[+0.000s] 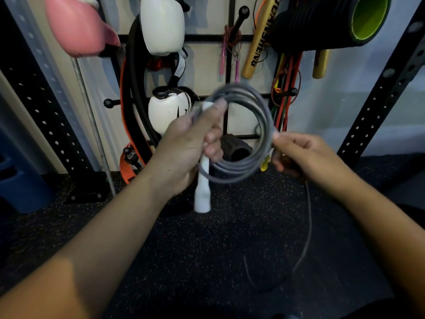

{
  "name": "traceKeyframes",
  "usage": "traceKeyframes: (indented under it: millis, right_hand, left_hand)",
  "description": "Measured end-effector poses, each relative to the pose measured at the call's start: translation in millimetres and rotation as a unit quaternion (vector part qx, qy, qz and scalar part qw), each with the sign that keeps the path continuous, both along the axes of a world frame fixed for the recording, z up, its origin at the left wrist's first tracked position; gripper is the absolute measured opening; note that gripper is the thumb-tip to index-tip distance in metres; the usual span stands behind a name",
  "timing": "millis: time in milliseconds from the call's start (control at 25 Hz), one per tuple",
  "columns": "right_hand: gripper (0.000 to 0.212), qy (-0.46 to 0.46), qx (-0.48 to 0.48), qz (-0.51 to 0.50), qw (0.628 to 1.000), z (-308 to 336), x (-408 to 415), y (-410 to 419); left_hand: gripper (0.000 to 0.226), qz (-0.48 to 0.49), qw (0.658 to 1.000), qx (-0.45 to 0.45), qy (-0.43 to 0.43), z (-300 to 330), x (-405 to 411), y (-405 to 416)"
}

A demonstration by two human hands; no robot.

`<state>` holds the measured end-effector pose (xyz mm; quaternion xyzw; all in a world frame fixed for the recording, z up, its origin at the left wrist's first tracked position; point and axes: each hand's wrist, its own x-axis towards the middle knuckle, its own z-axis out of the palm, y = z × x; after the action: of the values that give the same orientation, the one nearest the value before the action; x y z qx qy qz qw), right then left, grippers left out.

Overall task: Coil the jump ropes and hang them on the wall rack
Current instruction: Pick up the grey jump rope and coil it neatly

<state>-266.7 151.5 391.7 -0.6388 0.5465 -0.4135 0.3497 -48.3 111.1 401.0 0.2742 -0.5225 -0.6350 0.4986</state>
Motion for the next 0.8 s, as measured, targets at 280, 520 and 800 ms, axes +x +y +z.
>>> traceKeyframes:
  millis: [280,520,800]
  right_hand:
    - [0.086,-0.235,0.079,0.104,0.963,-22.4,58.4,10.6]
    - [0.019,-0.344,0.023,-0.028,0.938,-27.8,84.1,21.9]
    - [0.020,0.021,-0.040,-0.020,0.999,-2.3,27.8,2.5]
  left_hand:
    - [0.043,0.206,0.950,0.131,0.193,-17.9,-29.9,12.1]
    - [0.033,0.240,0.960,0.095,0.106,-36.0,-39.8,24.2]
    - [0.047,0.102,0.994,-0.024,-0.038,-10.4,10.0,-13.9]
